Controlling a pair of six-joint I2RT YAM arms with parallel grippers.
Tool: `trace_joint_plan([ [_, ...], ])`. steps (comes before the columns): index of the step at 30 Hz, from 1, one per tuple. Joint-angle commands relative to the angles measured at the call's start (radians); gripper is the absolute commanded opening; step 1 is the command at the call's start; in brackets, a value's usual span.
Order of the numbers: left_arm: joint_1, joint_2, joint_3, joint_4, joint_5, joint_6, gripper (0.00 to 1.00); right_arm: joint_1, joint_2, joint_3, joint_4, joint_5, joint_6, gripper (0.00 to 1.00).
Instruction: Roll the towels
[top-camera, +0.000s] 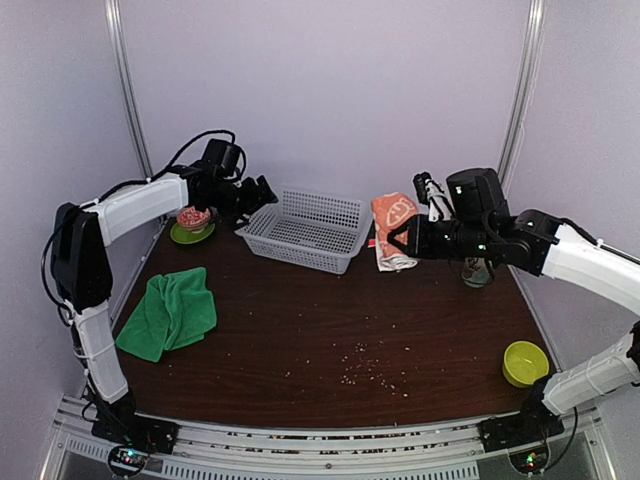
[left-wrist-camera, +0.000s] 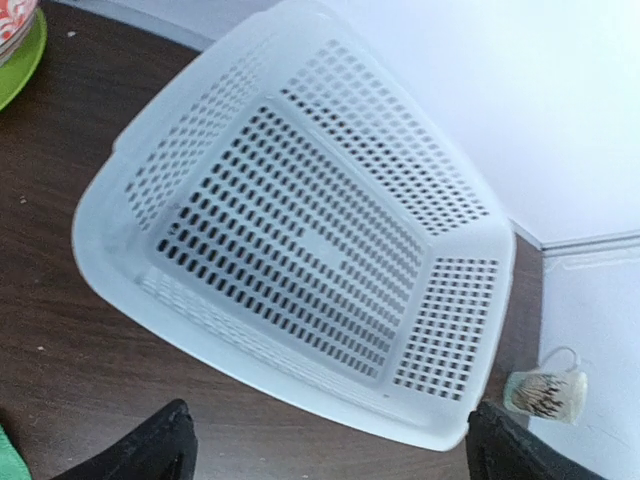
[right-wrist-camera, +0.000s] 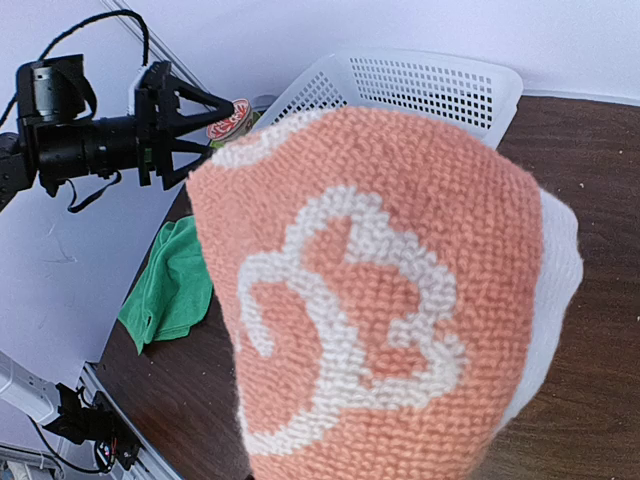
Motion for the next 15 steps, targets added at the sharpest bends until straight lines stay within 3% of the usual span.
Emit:
trace_joint_plan([
  [1,0.020,0.079,0.072,-0.149,-0.114,-0.084,0.98,-0.031,-0.001,0.057,-0.032,0.020,-0.039,0.00],
  [10,0.042,0.314,0.327,-0.244,-0.090,-0.103,0.96,-0.071,0.034,0.118,-0.008,-0.040,-0.038,0.00],
  [15,0.051,0.402,0.395,-0.253,-0.071,-0.131,0.79,-0.077,0.058,0.139,0.004,-0.062,-0.033,0.00],
])
